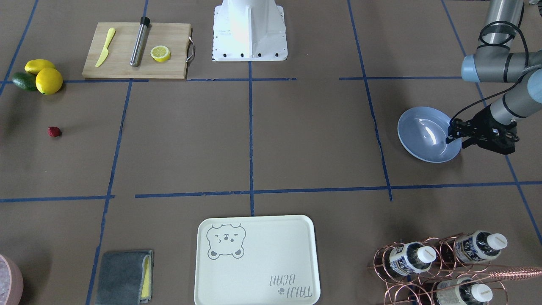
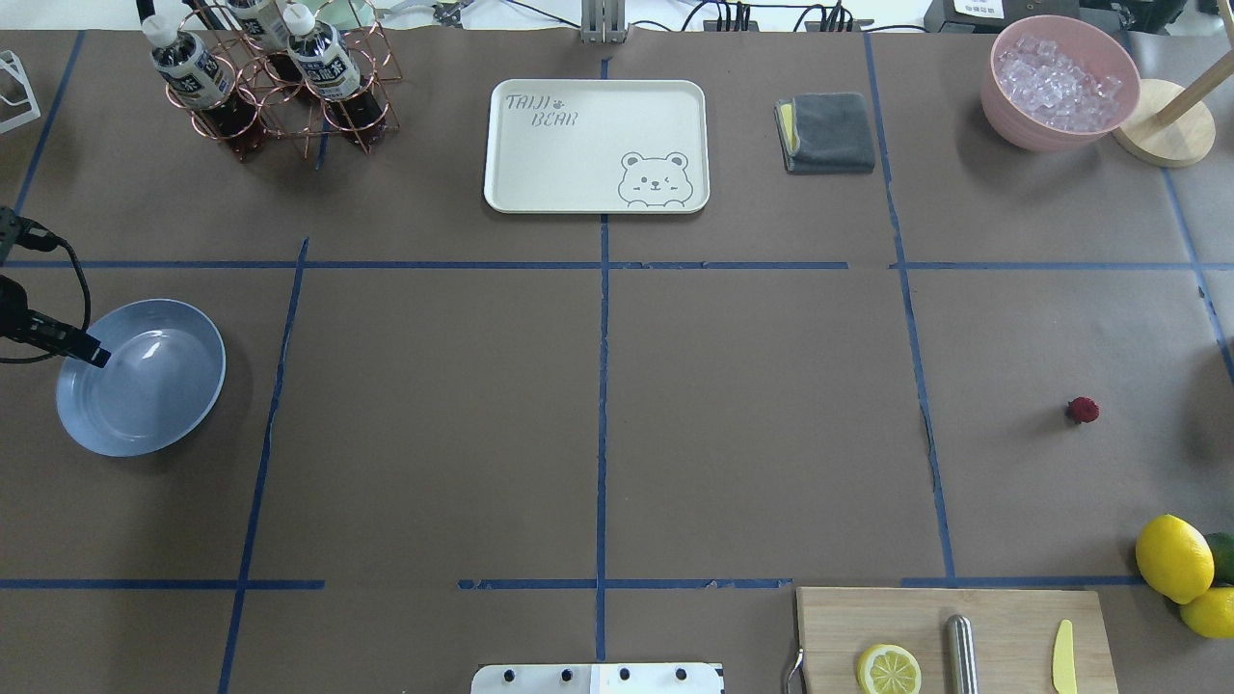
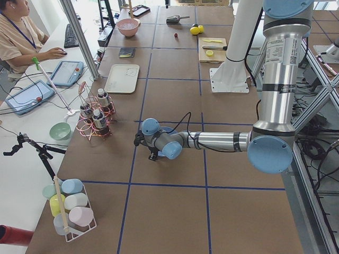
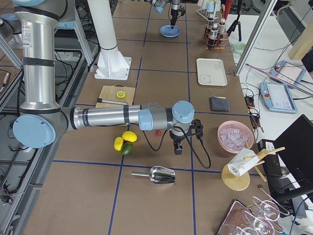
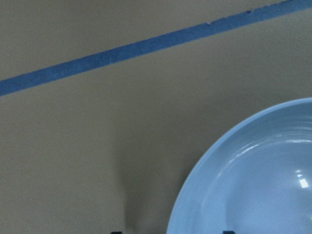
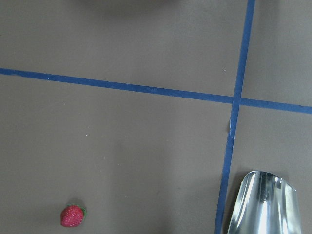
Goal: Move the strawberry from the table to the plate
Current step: 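Grasp the rim of the light blue plate with the left gripper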
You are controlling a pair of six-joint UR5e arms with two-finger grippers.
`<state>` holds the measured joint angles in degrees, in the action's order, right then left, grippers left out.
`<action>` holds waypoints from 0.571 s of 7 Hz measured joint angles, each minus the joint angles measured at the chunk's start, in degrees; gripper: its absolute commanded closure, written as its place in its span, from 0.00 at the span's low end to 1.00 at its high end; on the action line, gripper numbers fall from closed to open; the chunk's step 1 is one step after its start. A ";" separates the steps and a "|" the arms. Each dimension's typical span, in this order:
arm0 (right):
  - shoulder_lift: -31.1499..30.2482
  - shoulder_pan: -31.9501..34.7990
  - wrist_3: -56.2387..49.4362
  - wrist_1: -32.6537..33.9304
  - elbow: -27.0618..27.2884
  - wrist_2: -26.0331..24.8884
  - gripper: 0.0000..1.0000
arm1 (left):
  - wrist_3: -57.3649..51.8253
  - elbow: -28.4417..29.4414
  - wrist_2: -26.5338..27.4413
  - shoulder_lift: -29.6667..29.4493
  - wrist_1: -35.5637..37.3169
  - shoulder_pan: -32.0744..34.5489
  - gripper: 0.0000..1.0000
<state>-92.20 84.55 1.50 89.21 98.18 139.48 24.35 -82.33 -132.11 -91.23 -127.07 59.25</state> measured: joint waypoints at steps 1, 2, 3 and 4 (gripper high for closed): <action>0.00 0.00 0.00 0.00 0.07 0.00 0.00 | 0.00 0.01 0.01 0.00 0.04 -0.24 0.81; 0.00 0.00 0.00 0.00 0.12 0.00 0.00 | 0.00 -0.03 0.01 0.00 0.06 -0.37 1.00; 0.00 0.00 0.02 0.00 0.18 0.00 0.00 | 0.02 -0.10 0.01 -0.01 0.06 -0.41 1.00; 0.00 0.00 0.06 0.00 0.22 0.00 0.00 | 0.10 -0.37 -0.05 0.00 0.05 -0.40 1.00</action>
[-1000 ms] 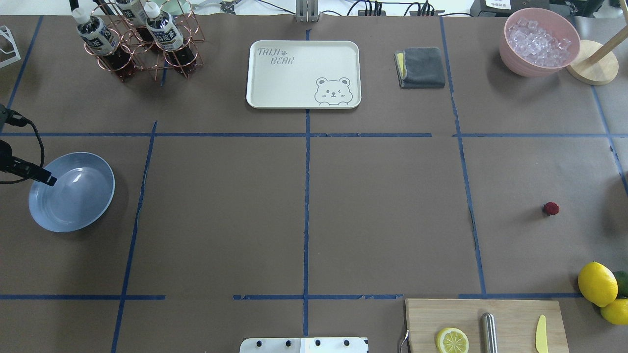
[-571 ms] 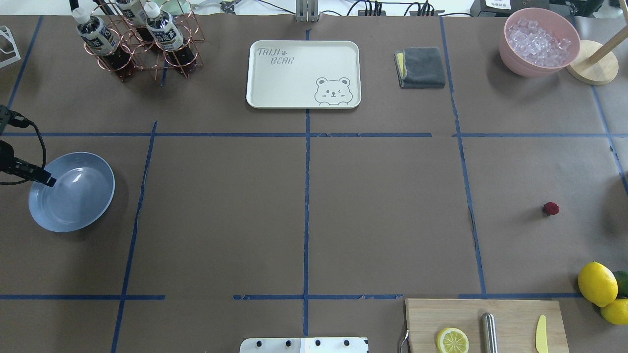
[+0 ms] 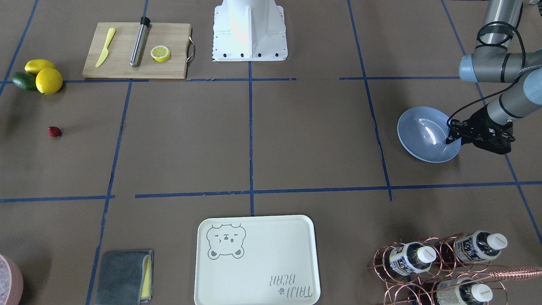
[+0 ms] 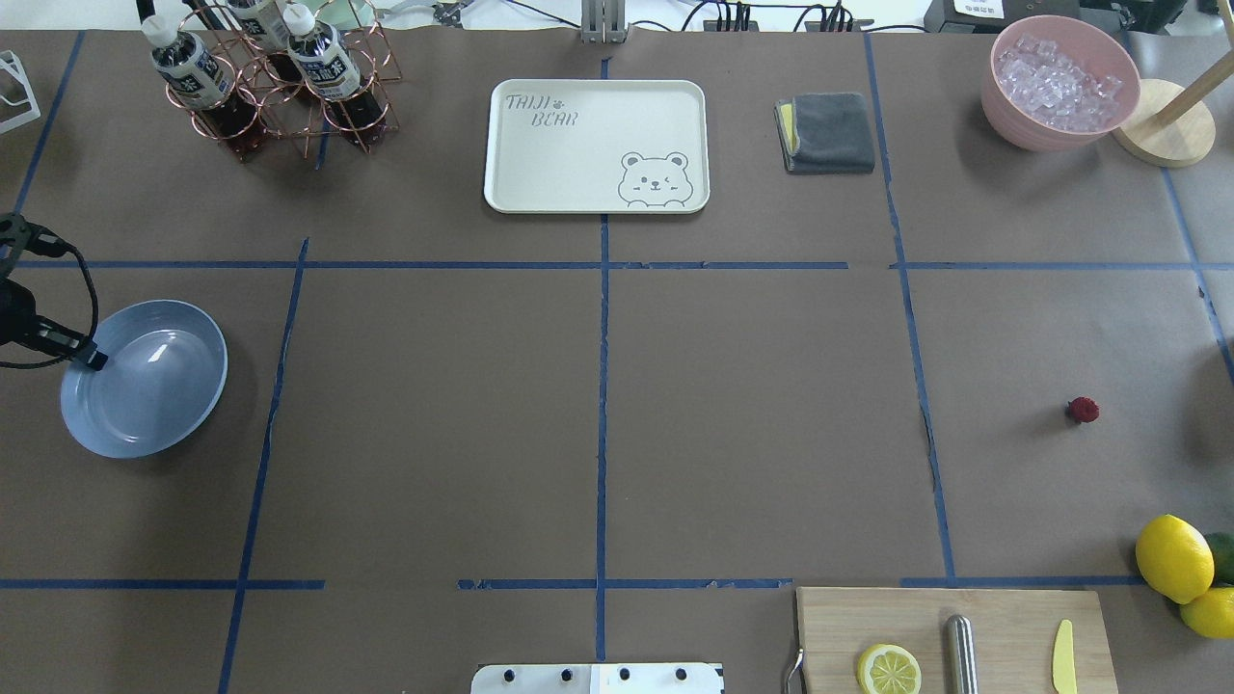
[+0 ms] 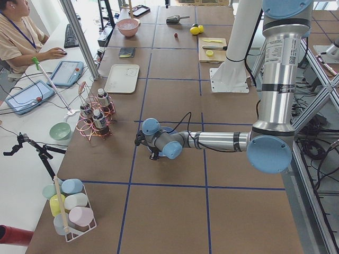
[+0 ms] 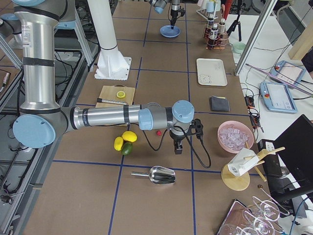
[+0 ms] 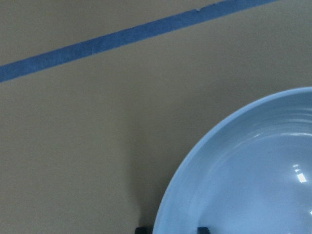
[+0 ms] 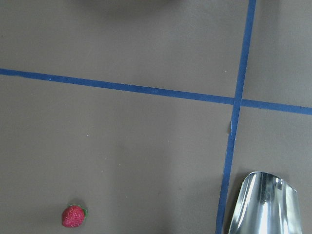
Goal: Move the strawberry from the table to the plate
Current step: 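Grasp the rim of the light blue plate with the left gripper, then slide the light blue plate with the left gripper toward the table center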
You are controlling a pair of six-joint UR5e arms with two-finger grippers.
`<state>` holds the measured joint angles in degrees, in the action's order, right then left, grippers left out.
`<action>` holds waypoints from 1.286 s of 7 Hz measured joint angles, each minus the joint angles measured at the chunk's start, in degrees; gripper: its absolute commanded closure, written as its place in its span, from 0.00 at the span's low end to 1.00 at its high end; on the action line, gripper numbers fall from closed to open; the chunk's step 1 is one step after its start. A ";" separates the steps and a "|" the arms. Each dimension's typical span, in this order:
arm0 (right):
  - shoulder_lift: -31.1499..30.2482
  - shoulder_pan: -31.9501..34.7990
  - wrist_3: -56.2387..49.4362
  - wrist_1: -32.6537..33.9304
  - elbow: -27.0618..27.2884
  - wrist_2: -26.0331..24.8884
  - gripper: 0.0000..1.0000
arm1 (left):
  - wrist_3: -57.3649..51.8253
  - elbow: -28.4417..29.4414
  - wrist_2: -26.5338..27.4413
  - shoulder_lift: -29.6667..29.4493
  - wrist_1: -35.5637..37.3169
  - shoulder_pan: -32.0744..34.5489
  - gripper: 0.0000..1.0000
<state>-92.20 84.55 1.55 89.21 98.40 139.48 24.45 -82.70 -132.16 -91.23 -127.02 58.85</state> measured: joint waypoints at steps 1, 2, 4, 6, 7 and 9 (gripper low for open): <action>0.00 0.00 0.02 0.00 0.07 0.00 0.00 | 0.09 -0.89 -0.23 0.06 -0.03 0.06 1.00; 0.00 0.00 0.03 -0.02 0.21 0.02 0.00 | 0.16 -2.49 -1.01 0.24 -0.05 0.25 1.00; 0.00 0.02 0.05 -0.35 0.43 0.93 0.00 | 4.87 -6.85 -5.19 0.15 -0.06 0.46 1.00; 0.00 0.06 0.05 -0.65 0.40 1.87 0.00 | 16.67 -10.96 -6.98 -2.51 -0.15 0.29 1.00; -0.02 0.05 0.04 -0.72 0.37 1.98 0.00 | 22.05 -12.19 -7.55 -4.82 -0.25 0.05 1.00; -0.08 0.03 -0.03 -1.00 0.37 2.08 0.00 | 34.31 -13.19 -8.70 -10.09 -3.50 -4.40 1.00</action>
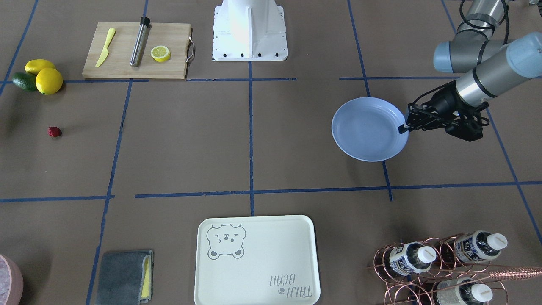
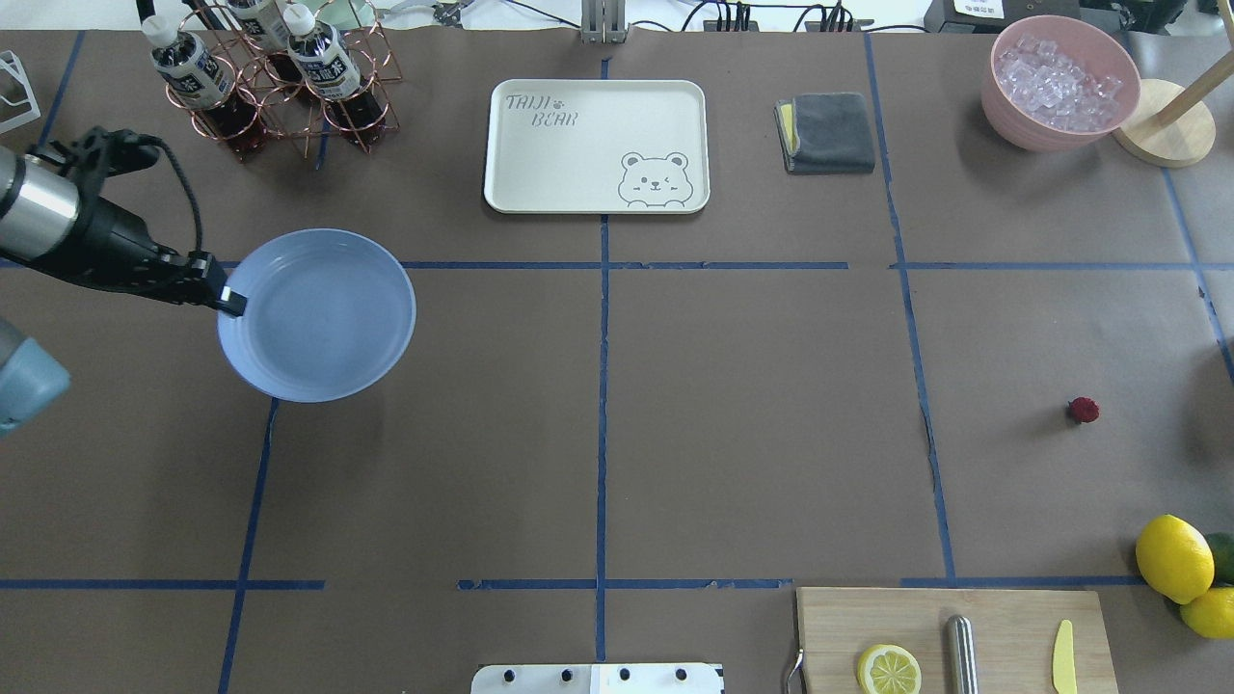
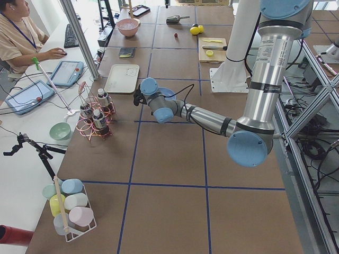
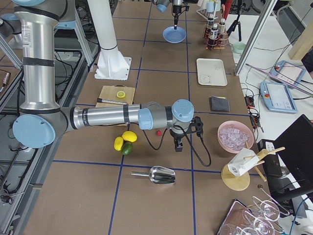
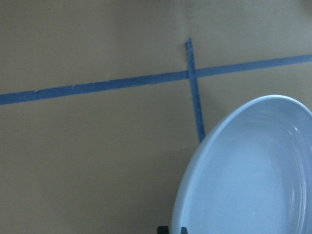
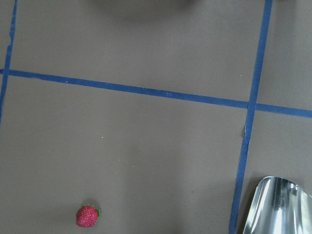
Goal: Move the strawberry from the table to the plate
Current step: 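Slide the light blue plate with the left gripper toward the table center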
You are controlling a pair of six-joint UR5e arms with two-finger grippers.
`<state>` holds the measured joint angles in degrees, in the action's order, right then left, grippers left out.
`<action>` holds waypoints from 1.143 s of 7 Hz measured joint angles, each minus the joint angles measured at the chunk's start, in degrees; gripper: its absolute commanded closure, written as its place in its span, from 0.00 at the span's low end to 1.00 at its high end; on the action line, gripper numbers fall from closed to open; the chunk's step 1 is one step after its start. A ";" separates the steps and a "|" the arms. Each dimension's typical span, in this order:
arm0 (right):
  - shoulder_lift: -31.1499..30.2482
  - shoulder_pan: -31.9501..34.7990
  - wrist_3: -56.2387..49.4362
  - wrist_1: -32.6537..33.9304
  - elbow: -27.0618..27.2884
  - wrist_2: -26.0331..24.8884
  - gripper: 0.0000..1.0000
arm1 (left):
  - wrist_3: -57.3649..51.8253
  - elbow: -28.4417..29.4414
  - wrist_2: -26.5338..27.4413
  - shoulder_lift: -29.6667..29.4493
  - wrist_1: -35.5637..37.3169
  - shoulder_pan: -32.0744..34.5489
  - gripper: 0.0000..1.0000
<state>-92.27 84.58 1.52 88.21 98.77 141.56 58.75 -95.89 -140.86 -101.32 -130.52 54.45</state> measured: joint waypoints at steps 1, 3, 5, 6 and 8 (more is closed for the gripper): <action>-0.01 -0.02 -0.04 -0.53 -0.08 0.02 0.00 | 6.25 0.80 1.42 -4.15 -1.57 -4.45 1.00; -0.18 -0.03 -0.05 -2.24 -0.52 0.03 0.00 | 14.99 4.50 10.23 -13.03 -2.45 -15.47 1.00; -0.33 -0.03 -0.03 -2.82 -0.65 0.03 0.00 | 18.21 7.87 17.57 -17.54 -2.71 -21.33 1.00; -0.41 -0.03 -0.03 -2.93 -0.67 0.03 0.00 | 18.40 8.49 19.26 -17.96 -2.84 -22.20 1.00; -0.51 -0.03 -0.09 -3.03 -0.68 0.03 0.00 | 18.41 9.31 20.34 -18.32 -3.25 -22.65 1.00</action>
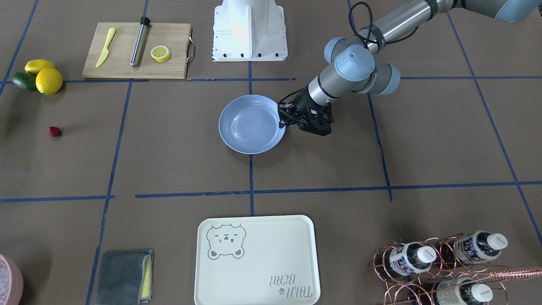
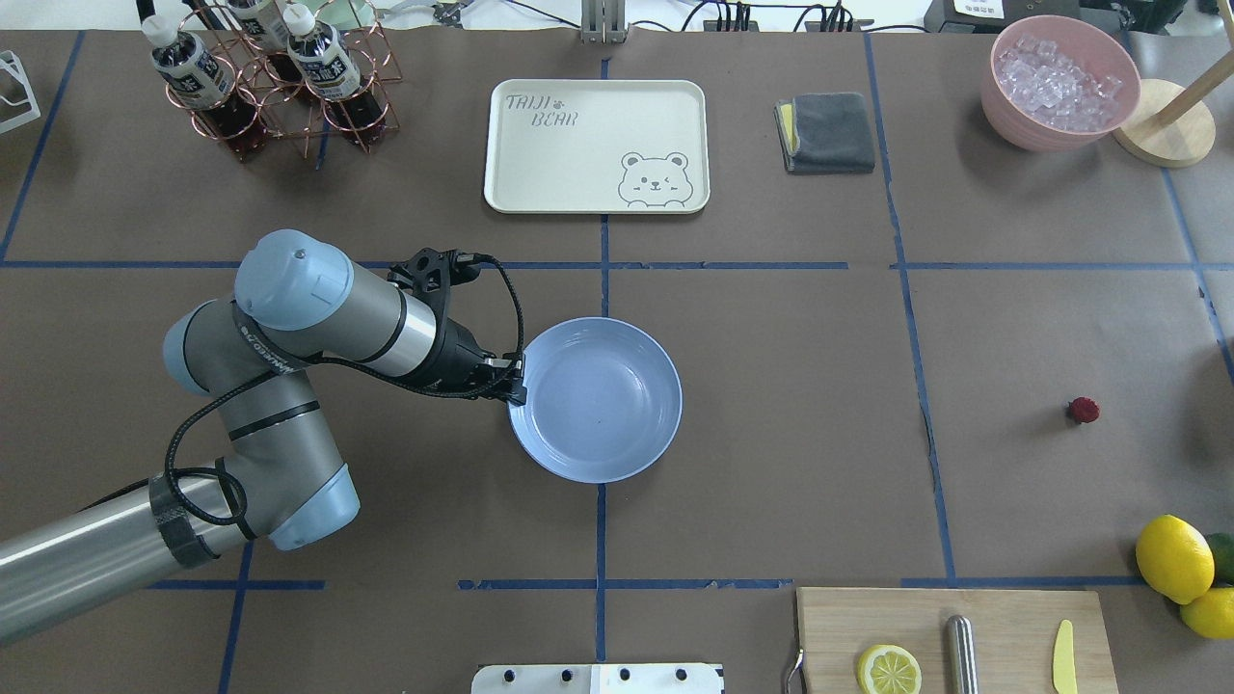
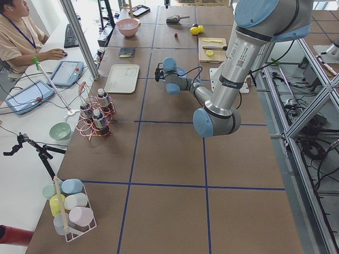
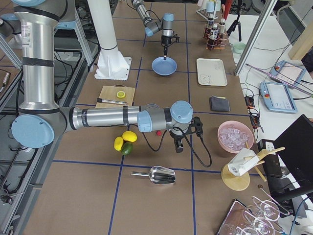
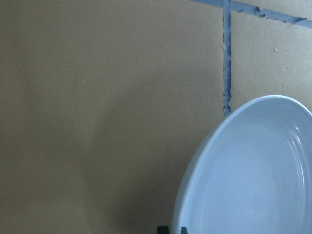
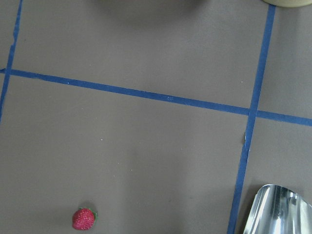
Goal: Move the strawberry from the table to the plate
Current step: 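Hold the plate in place at the table center with the left gripper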
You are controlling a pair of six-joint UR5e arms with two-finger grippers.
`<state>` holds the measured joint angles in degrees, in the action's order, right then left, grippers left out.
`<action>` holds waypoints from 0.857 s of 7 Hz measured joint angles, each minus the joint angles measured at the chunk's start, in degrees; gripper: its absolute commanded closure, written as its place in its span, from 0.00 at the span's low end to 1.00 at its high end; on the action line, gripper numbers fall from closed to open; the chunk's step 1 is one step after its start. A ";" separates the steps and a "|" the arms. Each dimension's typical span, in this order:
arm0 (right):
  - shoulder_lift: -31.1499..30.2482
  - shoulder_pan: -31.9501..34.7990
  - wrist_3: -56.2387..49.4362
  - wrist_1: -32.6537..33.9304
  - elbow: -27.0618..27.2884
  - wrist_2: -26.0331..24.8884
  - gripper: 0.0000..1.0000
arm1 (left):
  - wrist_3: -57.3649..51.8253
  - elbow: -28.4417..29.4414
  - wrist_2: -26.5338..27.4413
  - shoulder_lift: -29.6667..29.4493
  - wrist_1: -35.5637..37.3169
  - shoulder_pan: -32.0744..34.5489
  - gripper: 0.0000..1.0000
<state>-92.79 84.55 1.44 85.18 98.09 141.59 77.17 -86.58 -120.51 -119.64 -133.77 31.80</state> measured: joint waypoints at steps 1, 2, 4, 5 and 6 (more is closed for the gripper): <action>-0.02 0.00 -0.02 -0.01 0.00 0.00 0.00 | -0.05 0.69 0.13 -0.06 -0.82 -0.03 1.00; -0.02 0.00 -0.03 -0.01 0.00 0.00 0.00 | -0.07 1.38 0.17 -0.16 -1.69 -0.06 1.00; -0.03 0.00 -0.03 -0.01 0.00 0.00 0.00 | -0.08 2.00 0.19 -0.52 -2.22 -0.07 1.00; -0.03 0.00 -0.03 -0.01 0.00 0.00 0.00 | -0.08 2.25 0.19 -0.62 -2.36 -0.10 1.00; -0.02 0.00 -0.03 -0.01 0.00 0.00 0.00 | -0.09 2.52 0.19 -0.68 -2.66 -0.16 1.00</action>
<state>-92.81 84.55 1.41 85.17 98.09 141.59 77.08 -84.06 -120.32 -120.32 -136.43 31.64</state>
